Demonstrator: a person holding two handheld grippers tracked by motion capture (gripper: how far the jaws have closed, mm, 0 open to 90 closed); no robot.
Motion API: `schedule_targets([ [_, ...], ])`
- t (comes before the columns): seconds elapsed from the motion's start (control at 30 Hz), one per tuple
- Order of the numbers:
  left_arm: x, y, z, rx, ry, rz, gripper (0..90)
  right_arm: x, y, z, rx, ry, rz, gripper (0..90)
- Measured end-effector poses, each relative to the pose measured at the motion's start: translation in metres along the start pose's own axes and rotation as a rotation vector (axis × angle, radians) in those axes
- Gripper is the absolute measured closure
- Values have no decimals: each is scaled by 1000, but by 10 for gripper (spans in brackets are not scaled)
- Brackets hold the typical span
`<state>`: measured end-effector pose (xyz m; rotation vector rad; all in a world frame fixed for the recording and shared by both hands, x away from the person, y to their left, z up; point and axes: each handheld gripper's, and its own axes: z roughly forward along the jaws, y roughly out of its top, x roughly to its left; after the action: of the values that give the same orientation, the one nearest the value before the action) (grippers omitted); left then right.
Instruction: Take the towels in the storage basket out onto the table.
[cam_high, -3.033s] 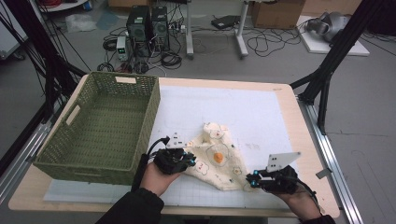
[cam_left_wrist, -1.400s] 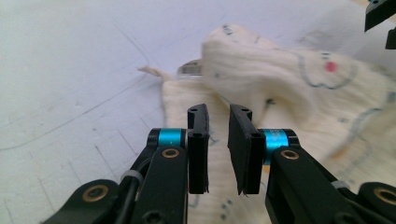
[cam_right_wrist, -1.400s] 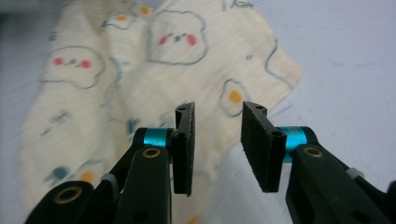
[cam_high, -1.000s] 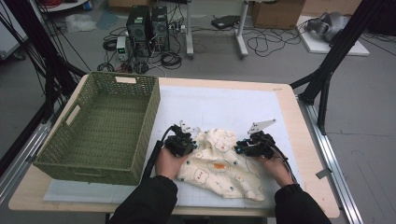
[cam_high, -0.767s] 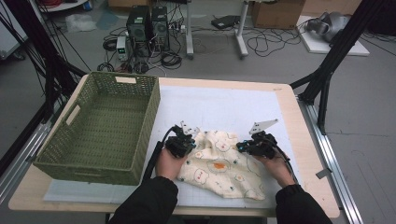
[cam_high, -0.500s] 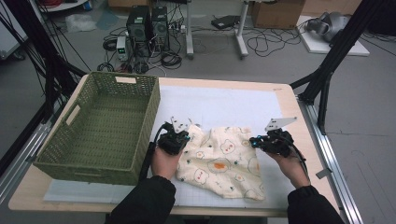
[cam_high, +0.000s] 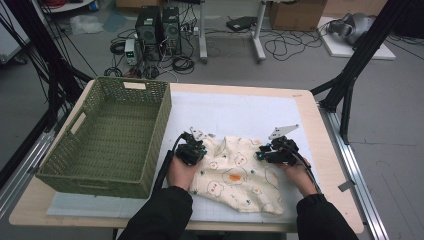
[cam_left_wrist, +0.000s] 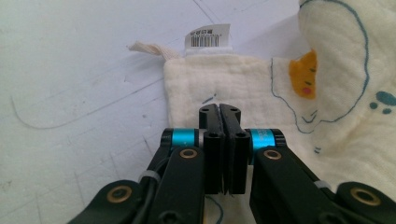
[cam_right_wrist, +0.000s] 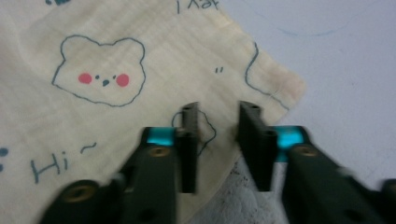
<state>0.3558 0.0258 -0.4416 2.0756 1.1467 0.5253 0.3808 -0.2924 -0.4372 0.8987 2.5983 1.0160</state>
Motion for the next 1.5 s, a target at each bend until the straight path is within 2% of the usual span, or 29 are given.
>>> schedule_targets([
  [0.03,1,0,0,-3,2,-9,890,-1,0,0,-2,0,-3,867],
  [0.1,1,1,-4,-28,52,-3,892,1,1,0,9,-10,-34,883],
  [0.17,3,4,-9,-68,89,-20,893,2,2,-5,30,-50,-66,886],
  [0.2,4,6,-13,-103,117,-23,894,0,1,-8,16,-46,-48,886],
  [0.23,5,9,-15,-129,130,-30,894,-5,1,-15,-4,-49,-27,886],
  [0.27,5,12,-18,-158,141,-33,894,-7,1,-21,-18,-64,-27,887],
  [0.33,6,20,-22,-206,154,-44,894,-12,5,-33,-45,-84,-12,887],
  [0.43,9,34,-22,-294,161,-36,888,-17,13,-46,-74,-119,-5,885],
  [0.47,9,38,-21,-307,178,-40,836,-19,16,-49,-92,-150,-7,874],
  [0.5,11,42,-19,-310,161,-64,712,-23,18,-50,-99,-176,5,827],
  [0.57,12,41,-19,-295,156,-59,711,-29,17,-52,-115,-180,49,735],
  [0.63,13,39,-19,-274,134,-49,717,-30,13,-52,-112,-149,63,711],
  [0.7,14,33,-20,-257,111,-52,717,-25,8,-52,-103,-139,47,698],
  [0.77,13,27,-22,-242,85,-42,717,-20,4,-53,-96,-95,51,663],
  [0.8,13,24,-24,-228,71,-36,714,-16,2,-54,-99,-82,44,663],
  [0.87,12,16,-29,-230,43,-34,705,-4,-4,-57,-96,-64,11,655],
  [0.93,10,10,-33,-218,22,-28,692,4,-10,-59,-99,-35,5,640],
  [1.07,3,-7,-40,-200,-30,-15,663,21,-24,-61,-98,5,-20,617],
  [1.17,-3,-19,-41,-163,-58,2,651,29,-34,-57,-75,33,-30,617],
  [1.23,-5,-24,-37,-109,-60,28,661,31,-40,-51,-44,42,-32,634],
  [1.3,-5,-30,-31,-47,-82,29,722,31,-43,-45,-18,57,-30,673],
  [1.33,-7,-31,-29,-43,-74,46,771,31,-44,-40,2,61,-34,715],
  [1.37,-8,-32,-29,-50,-57,65,822,32,-45,-38,1,62,-41,754],
  [1.4,-8,-30,-28,-45,-58,53,877,31,-44,-38,-1,71,-39,830],
  [1.43,-8,-29,-27,-43,-59,40,882,30,-44,-37,0,80,-40,874],
  [1.5,-8,-26,-27,-62,-38,40,888,30,-42,-37,4,79,-46,886],
])
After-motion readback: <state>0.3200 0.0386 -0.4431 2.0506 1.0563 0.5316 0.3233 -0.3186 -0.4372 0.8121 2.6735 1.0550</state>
